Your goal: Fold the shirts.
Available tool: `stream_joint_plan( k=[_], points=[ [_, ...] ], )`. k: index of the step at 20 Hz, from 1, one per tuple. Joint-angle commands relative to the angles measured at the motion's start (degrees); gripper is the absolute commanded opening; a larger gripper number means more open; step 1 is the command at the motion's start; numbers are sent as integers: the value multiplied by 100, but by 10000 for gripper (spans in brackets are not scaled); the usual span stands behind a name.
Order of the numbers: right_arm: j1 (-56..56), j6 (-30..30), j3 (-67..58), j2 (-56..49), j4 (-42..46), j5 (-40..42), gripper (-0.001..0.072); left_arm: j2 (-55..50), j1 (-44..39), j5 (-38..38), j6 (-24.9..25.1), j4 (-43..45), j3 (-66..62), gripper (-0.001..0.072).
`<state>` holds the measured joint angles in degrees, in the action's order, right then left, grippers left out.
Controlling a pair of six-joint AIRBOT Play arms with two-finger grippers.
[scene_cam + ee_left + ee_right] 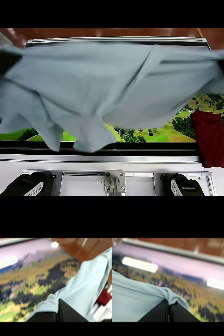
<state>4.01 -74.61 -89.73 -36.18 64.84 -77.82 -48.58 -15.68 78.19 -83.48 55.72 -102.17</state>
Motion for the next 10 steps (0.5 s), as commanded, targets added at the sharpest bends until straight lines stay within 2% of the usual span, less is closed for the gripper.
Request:
stream_joint_plan(
  k=[1, 3, 5, 7, 10],
  points=[
    [4, -608, -74, -225, 986, -2144, 61, 37, 7, 1589, -713, 1143, 221, 40],
    [4, -892, 240, -568, 1049, -2846, 61, 37, 7, 1808, -1141, 1423, 782, 40],
    [4, -938, 951, -807, 918, -2603, 62, -35, 7, 1746, -1134, 1440, 1482, 41],
    [4, -911, 1753, -1156, 907, -2059, 61, -317, 7, 1620, -1012, 1493, 2194, 41],
    [4, -804, 2693, -2061, 898, -557, 62, -1248, 11, 901, -597, 1738, 2736, 41]
  ],
)
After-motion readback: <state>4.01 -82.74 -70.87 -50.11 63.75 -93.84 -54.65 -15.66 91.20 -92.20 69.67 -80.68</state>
